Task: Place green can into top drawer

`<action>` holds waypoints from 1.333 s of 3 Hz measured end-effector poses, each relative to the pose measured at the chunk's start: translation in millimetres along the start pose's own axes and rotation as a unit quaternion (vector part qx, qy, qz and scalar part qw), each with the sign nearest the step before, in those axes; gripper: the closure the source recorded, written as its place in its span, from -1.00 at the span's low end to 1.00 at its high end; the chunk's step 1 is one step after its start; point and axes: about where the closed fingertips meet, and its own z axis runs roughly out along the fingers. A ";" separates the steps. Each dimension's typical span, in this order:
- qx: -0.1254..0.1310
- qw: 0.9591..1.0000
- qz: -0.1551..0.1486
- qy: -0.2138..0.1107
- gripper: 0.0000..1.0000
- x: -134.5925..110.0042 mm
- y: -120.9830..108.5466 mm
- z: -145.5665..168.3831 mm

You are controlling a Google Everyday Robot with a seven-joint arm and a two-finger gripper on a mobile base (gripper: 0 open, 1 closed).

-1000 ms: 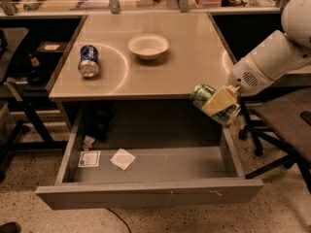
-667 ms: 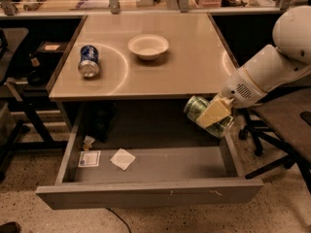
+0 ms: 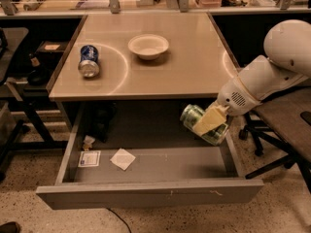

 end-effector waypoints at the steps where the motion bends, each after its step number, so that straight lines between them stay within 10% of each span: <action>1: -0.026 0.999 0.020 0.006 1.00 17.2 1.4 46.5; 4: -0.054 0.998 0.017 0.014 1.00 14.2 -9.8 131.2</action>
Offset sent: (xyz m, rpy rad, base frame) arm -0.0122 0.0525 -0.1225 0.0517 0.1172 -0.0051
